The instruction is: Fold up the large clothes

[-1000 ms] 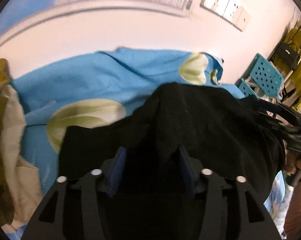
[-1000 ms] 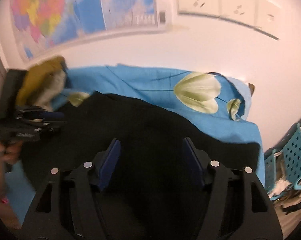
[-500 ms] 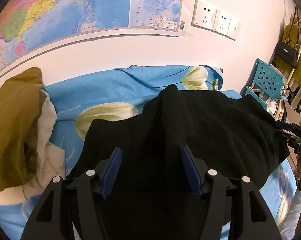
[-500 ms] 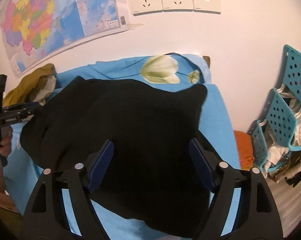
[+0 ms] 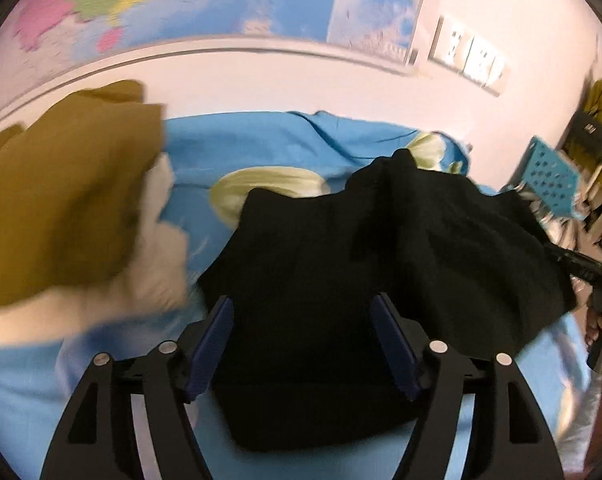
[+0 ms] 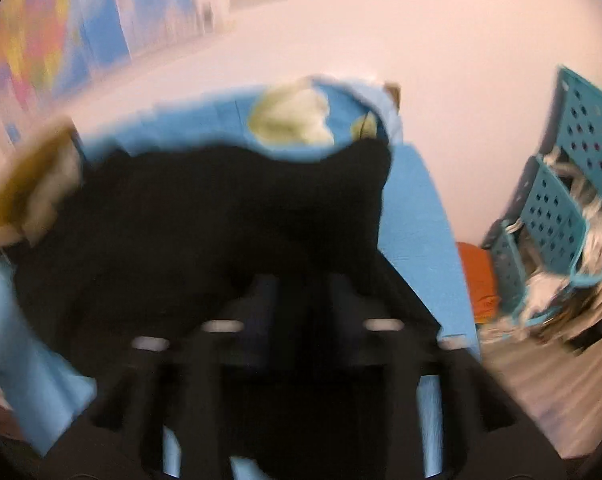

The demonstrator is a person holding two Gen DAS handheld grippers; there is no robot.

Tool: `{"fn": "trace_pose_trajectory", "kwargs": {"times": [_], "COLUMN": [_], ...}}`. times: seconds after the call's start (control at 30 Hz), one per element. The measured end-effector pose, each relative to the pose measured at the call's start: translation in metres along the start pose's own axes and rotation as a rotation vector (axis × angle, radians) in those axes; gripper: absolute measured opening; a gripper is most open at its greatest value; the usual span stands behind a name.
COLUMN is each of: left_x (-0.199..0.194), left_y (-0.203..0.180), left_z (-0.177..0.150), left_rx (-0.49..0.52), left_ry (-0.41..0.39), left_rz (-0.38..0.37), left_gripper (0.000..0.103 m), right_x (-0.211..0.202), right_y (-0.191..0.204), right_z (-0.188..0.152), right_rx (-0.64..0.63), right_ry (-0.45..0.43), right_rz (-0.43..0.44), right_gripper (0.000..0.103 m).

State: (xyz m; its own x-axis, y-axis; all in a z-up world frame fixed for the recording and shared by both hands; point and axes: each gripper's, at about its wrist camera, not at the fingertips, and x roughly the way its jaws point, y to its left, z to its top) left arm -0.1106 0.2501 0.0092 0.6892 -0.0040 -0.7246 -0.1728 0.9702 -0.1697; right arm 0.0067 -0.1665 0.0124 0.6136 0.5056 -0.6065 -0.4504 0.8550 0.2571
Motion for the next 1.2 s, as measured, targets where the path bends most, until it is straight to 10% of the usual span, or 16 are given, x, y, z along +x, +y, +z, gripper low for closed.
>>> {"fn": "trace_pose_trajectory", "kwargs": {"times": [0.3, 0.83, 1.2], "left_x": [-0.021, 0.048, 0.046], "left_y": [0.009, -0.001, 0.008], "left_z": [-0.074, -0.046, -0.038], "left_rx": [-0.138, -0.435, -0.511], "left_ry": [0.145, 0.223, 0.168], "left_rz": [-0.352, -0.577, -0.532], "left_gripper": [0.071, 0.071, 0.071], "right_x": [-0.042, 0.022, 0.011], "right_y": [-0.02, -0.004, -0.001], "right_z": [-0.075, -0.069, -0.086], "right_rx": [0.314, 0.552, 0.667], "right_ry": [0.108, 0.08, 0.056], "right_rz": [0.433, 0.393, 0.284], "right_gripper": [0.076, 0.088, 0.088]}}
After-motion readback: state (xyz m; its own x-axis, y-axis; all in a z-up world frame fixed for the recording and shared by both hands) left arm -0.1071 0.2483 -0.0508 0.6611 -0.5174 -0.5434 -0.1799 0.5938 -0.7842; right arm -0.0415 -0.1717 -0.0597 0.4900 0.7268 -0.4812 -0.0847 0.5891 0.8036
